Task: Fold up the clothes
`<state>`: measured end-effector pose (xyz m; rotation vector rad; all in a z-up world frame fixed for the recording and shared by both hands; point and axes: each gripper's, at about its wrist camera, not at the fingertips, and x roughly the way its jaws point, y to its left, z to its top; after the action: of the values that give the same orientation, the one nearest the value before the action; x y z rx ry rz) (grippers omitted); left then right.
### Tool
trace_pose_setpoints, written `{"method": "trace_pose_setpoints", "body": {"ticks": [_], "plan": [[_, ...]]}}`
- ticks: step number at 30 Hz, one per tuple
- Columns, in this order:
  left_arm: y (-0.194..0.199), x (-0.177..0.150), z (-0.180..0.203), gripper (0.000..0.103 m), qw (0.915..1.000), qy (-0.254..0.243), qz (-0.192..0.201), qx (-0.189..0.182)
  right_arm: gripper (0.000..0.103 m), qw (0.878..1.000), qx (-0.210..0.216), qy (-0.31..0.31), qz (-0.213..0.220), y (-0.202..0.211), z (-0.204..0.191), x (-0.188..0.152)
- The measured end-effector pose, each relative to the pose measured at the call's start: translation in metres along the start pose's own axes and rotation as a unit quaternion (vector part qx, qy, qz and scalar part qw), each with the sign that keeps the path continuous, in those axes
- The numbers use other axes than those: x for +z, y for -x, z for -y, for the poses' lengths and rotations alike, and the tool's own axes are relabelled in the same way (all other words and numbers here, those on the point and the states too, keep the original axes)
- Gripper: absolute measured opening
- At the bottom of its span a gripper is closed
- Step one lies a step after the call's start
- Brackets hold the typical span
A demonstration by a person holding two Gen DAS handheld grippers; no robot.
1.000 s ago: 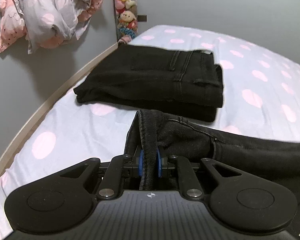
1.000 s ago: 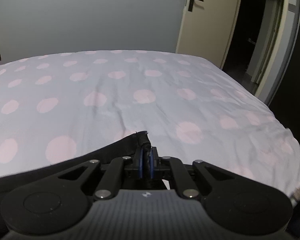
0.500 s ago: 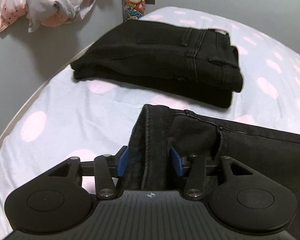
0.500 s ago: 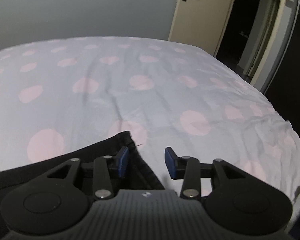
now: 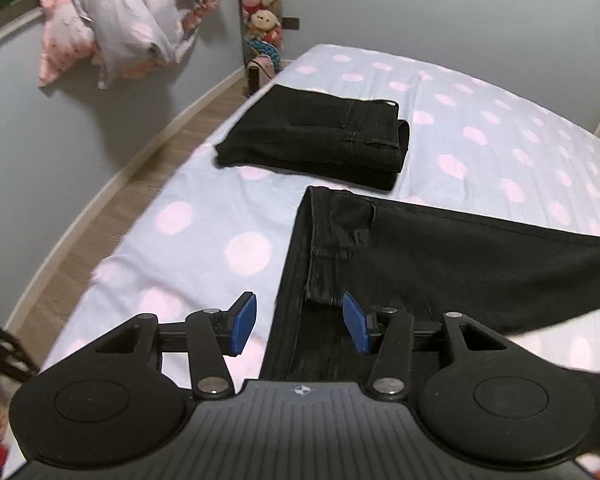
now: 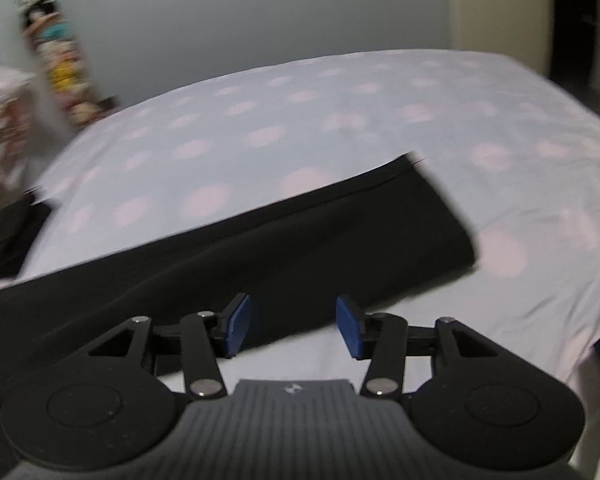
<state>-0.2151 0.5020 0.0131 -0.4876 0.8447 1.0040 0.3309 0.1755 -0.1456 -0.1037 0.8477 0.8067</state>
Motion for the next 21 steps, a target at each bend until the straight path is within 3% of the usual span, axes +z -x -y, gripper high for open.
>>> {"method": "trace_pose_setpoints", "body": {"ticks": [6, 10, 13, 15, 21], "plan": [[0.068, -0.011, 0.012, 0.060, 0.9987, -0.007, 0.033, -0.037, 0.052, 0.997, 0.064, -0.012, -0.042, 0.039, -0.023, -0.028], [0.087, -0.022, 0.015, 0.062, 0.9953, 0.003, 0.064, -0.073, 0.053, 0.996, 0.075, -0.016, -0.055, 0.068, -0.030, -0.038], [0.086, -0.033, 0.011, 0.064, 0.9925, 0.025, 0.073, -0.094, 0.056, 0.995, 0.078, -0.028, -0.052, 0.095, -0.034, -0.050], [0.072, -0.042, 0.012, 0.064, 0.9928, 0.043, 0.078, -0.080, 0.056, 0.995, 0.079, -0.040, -0.055, 0.109, -0.040, -0.061], [-0.002, -0.085, 0.031, 0.064, 0.9881, 0.071, 0.089, -0.103, 0.056, 0.993, 0.074, -0.070, -0.055, 0.155, -0.063, -0.095]]}}
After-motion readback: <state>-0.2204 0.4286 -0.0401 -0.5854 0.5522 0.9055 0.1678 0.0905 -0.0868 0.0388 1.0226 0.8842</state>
